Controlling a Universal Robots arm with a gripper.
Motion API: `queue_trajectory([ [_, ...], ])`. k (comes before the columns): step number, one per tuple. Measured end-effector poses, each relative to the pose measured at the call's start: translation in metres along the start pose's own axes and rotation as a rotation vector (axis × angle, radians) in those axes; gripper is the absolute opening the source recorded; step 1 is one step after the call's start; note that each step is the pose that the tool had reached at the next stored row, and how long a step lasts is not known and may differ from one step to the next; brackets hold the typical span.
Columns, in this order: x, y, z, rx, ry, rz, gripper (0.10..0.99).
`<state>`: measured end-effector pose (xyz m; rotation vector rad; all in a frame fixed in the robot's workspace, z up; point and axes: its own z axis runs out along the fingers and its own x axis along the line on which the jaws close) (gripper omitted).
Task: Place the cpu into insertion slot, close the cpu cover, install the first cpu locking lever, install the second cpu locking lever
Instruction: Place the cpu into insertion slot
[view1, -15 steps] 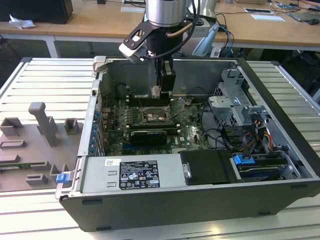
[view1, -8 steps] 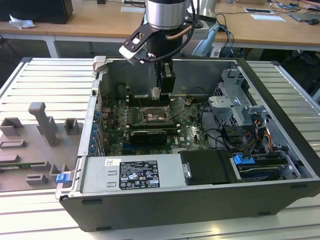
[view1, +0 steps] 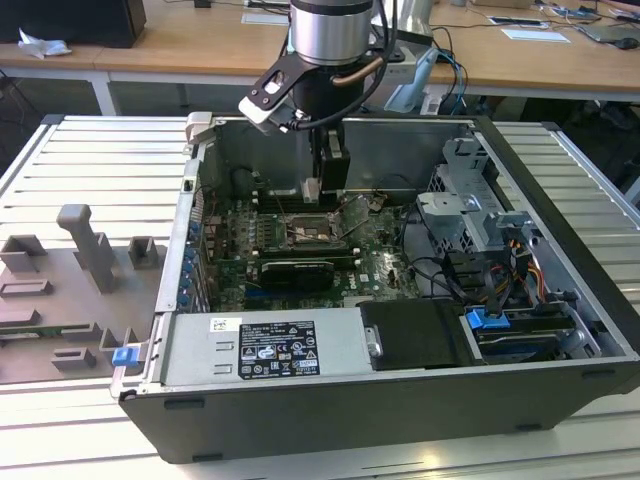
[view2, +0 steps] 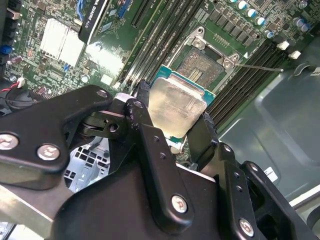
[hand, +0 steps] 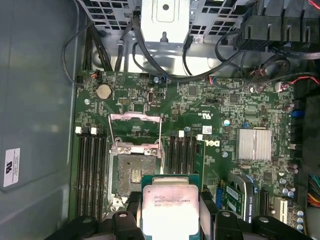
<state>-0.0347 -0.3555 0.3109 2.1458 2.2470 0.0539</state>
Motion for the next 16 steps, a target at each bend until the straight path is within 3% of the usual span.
queue_trajectory([
  [16,0.0000,-0.0008,0.0150,0.011,0.0005,0.002,0.541],
])
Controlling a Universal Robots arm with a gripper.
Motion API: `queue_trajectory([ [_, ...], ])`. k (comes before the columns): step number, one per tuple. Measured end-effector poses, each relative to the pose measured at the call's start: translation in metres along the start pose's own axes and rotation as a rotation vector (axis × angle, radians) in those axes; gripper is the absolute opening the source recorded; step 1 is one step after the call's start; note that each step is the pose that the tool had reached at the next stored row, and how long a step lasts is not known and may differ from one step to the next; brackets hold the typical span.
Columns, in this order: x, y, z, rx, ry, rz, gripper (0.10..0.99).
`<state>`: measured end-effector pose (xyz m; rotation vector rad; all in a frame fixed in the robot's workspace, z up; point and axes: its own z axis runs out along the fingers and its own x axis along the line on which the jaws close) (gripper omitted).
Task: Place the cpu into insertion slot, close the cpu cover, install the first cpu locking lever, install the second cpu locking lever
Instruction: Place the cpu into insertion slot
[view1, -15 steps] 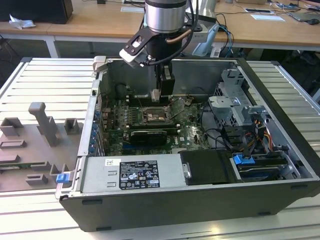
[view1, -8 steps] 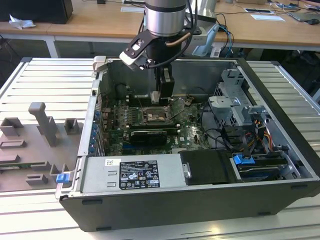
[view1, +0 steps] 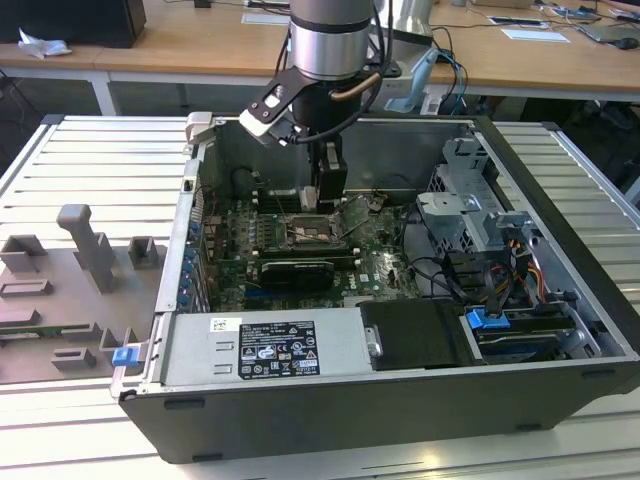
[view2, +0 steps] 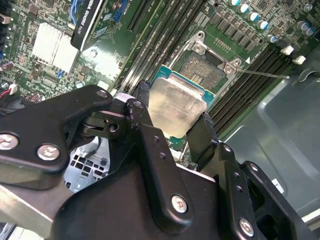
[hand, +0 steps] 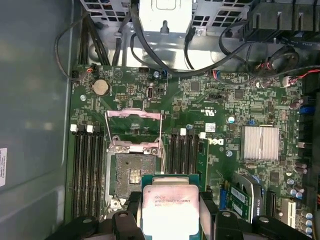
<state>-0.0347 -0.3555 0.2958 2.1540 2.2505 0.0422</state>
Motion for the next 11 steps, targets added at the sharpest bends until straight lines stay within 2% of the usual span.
queue_trajectory([
  [11,0.0000,-0.0003,0.0085,0.002,0.0000,0.001,0.541],
])
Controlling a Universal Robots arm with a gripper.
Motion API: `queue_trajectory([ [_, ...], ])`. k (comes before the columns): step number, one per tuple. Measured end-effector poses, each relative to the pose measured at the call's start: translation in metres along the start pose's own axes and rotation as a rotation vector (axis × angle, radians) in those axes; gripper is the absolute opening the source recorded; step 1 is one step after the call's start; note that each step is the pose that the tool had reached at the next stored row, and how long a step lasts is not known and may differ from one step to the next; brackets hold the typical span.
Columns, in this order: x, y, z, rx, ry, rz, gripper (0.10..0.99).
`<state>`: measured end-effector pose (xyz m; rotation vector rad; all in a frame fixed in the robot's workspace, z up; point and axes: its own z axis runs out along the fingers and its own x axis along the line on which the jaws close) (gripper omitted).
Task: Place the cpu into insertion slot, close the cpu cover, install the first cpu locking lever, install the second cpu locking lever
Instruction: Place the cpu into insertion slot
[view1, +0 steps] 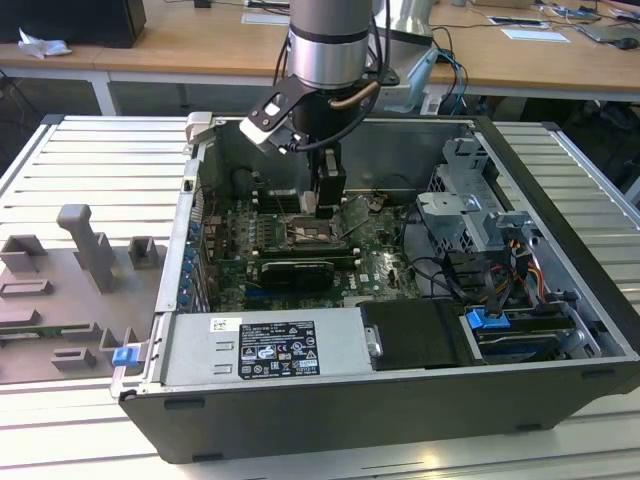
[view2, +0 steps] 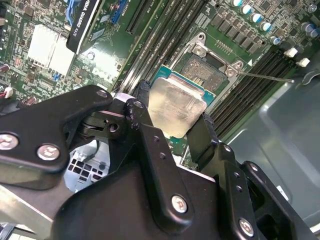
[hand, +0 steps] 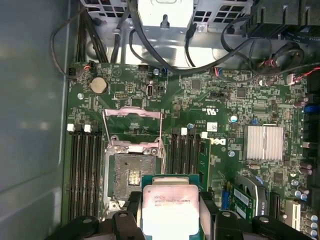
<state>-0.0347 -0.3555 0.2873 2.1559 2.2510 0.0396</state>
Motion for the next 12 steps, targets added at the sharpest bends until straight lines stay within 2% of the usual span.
queue_trajectory([
  [3,0.0000,-0.0001,0.0026,0.000,0.0000,0.000,0.541],
  [6,0.0002,-0.0003,0.0109,0.003,0.0002,0.000,0.541],
  [10,0.0023,-0.0004,0.0152,0.004,0.0000,0.001,0.541],
  [12,0.0103,-0.0002,0.0209,0.004,0.0001,0.000,0.541],
])
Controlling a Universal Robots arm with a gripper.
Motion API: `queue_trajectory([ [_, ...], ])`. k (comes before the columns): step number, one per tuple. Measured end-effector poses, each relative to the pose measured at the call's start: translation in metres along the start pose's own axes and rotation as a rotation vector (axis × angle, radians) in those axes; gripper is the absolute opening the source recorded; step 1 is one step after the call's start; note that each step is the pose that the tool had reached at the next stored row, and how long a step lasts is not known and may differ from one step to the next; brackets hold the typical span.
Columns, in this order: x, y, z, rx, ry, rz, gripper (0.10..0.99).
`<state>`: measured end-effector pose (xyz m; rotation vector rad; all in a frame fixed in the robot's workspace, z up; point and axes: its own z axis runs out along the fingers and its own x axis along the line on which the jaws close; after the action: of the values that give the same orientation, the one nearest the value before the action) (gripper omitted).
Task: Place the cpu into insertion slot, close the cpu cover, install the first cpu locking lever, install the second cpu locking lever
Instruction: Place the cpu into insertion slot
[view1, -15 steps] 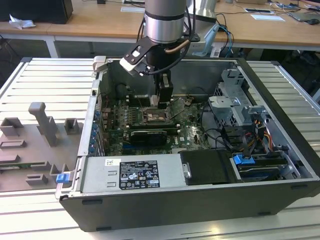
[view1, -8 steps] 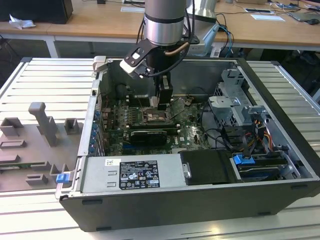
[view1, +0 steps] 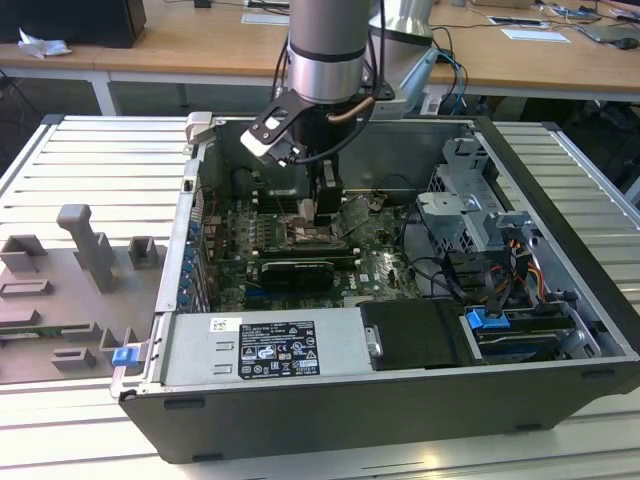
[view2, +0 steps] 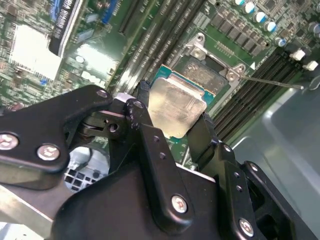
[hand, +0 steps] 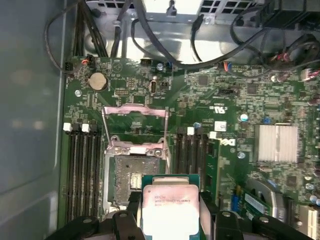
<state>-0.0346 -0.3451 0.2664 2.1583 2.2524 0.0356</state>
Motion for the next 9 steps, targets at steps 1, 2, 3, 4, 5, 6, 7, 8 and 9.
queue_trajectory([
  [1,0.0015,0.0000,0.0019,0.000,0.0000,0.000,0.541],
  [2,0.0020,-0.0001,0.0035,0.000,0.0001,0.000,0.541],
  [3,0.0028,-0.0001,0.0055,0.000,0.0001,0.000,0.541],
  [4,0.0038,-0.0001,0.0073,0.000,0.0000,0.000,0.541],
  [5,0.0049,-0.0001,0.0096,0.000,0.0001,0.000,0.541],
  [6,0.0059,-0.0001,0.0117,0.000,-0.0001,0.000,0.541],
  [7,0.0070,-0.0001,0.0136,0.000,-0.0003,0.000,0.541],
  [8,0.0081,-0.0002,0.0160,0.000,0.0000,0.000,0.541],
  [9,0.0090,-0.0003,0.0180,0.000,0.0000,0.000,0.541],
])
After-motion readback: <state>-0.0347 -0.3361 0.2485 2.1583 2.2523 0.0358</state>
